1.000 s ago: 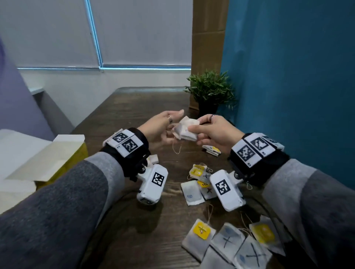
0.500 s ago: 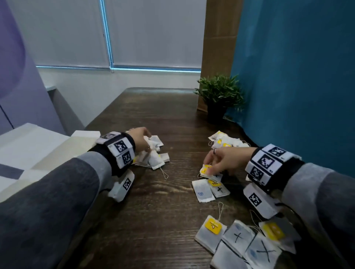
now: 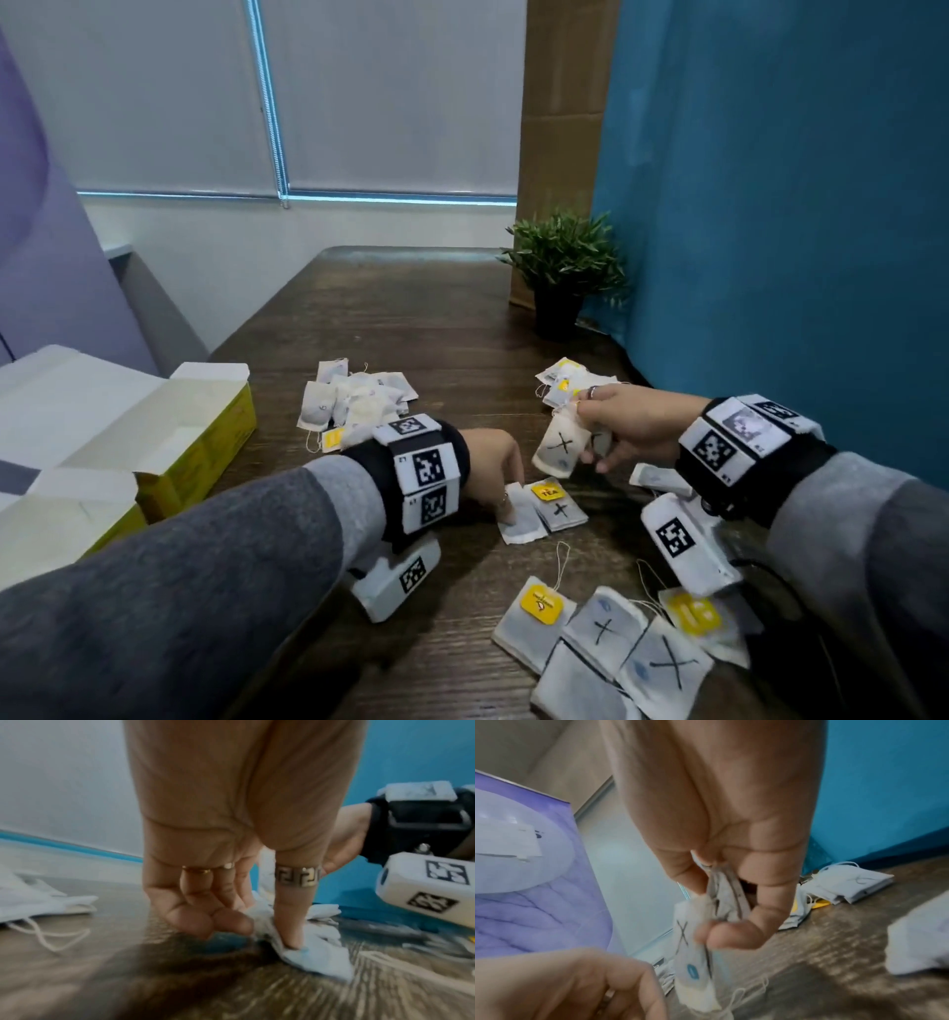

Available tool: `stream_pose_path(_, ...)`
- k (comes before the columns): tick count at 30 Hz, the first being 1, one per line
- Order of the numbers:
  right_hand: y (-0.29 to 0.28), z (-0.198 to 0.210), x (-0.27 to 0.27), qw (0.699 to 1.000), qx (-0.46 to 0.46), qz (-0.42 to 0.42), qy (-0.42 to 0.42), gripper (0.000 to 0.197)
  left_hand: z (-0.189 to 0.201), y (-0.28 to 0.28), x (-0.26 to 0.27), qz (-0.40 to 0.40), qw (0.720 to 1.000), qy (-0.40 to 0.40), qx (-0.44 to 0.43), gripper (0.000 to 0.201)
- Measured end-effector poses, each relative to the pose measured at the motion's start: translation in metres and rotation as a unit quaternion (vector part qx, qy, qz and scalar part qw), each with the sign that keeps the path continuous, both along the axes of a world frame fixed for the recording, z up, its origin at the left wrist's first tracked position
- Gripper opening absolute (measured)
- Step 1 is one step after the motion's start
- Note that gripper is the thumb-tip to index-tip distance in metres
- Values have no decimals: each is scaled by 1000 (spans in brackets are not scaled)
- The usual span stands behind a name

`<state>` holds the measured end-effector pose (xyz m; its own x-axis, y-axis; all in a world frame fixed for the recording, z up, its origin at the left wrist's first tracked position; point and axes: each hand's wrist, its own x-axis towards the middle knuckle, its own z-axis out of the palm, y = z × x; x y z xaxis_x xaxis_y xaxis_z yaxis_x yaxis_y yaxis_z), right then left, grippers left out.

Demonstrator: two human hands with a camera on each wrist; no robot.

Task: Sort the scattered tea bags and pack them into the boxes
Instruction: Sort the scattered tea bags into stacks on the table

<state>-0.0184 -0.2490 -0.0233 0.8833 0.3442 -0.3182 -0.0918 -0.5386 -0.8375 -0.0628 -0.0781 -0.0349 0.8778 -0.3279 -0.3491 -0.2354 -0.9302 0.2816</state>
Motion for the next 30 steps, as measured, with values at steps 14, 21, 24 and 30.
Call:
stream_pose_path(14,-12,4,-6,963,-220,153,-26,39,3,44,-16,123,973,60,-185,30)
stream_pose_path(21,-7,-3,-7,858,-449,238,-67,55,4,21,-14,46,998,47,-25,38)
stream_pose_path(24,-12,3,-9,864,-435,241,-76,54,9,24,-15,49,996,57,-38,20)
stream_pose_path(30,-26,24,-10,937,-242,169,-186,37,19,54,-22,138,932,23,-335,22)
